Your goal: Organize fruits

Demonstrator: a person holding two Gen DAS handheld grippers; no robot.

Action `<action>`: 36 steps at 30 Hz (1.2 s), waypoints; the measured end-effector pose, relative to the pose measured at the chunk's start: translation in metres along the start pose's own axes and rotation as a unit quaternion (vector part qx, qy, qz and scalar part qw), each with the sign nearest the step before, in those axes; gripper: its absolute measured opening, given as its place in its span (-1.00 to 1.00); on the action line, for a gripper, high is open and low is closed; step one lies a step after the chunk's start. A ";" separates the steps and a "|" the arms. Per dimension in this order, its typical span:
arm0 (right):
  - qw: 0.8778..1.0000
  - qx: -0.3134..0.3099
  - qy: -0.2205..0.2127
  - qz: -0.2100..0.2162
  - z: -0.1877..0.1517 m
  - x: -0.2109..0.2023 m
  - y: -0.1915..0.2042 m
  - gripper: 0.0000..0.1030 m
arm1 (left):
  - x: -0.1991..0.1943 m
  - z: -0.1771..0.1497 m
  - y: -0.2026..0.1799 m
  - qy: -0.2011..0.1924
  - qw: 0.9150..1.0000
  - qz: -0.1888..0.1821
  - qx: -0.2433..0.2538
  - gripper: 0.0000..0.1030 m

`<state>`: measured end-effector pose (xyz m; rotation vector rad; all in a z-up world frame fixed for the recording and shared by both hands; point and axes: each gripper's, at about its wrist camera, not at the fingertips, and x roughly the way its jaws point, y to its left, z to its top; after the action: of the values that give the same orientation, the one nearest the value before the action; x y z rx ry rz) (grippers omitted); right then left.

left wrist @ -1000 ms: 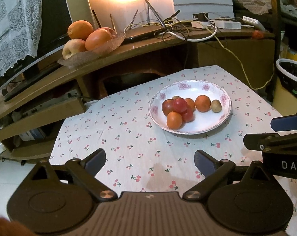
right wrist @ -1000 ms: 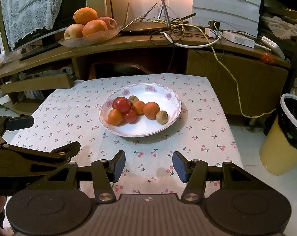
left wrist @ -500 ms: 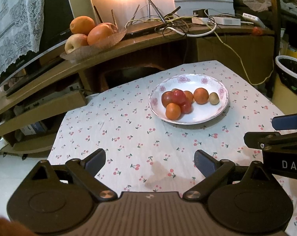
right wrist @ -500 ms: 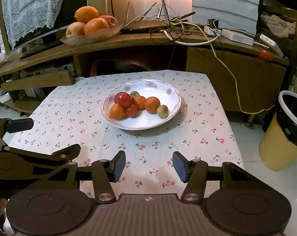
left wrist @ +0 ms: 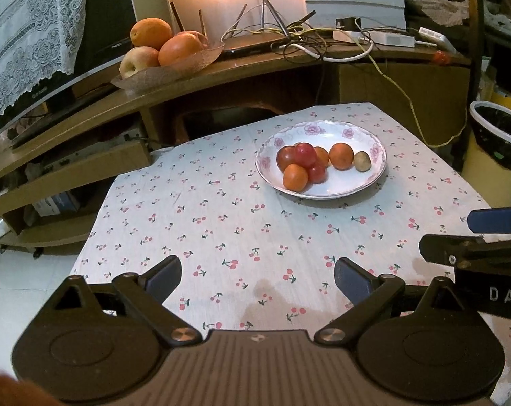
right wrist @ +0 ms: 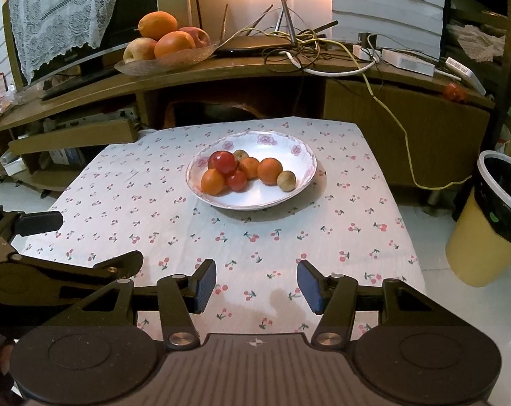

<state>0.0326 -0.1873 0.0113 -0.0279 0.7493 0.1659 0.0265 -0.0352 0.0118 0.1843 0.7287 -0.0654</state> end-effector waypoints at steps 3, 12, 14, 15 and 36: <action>1.000 0.001 0.002 -0.001 -0.004 -0.004 0.002 0.08 | -0.002 -0.001 0.000 0.000 1.000 -0.001 -0.001 0.99; 1.000 0.009 0.010 -0.003 -0.015 -0.012 0.000 0.08 | -0.015 -0.009 -0.002 -0.002 1.000 -0.002 0.002 0.99; 1.000 0.010 0.011 -0.004 -0.017 -0.014 0.000 0.08 | -0.017 -0.011 -0.003 -0.002 1.000 -0.001 0.004 0.99; 1.000 0.009 0.011 -0.004 -0.018 -0.014 0.000 0.08 | -0.018 -0.012 -0.003 -0.001 1.000 0.000 0.005 0.99; 1.000 -0.004 0.026 -0.008 -0.035 -0.021 0.008 0.07 | -0.027 -0.027 -0.007 0.013 1.000 0.008 0.020 0.98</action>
<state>-0.0078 -0.1858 0.0002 -0.0461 0.8004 0.1537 -0.0122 -0.0370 0.0087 0.2301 0.7515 -0.0621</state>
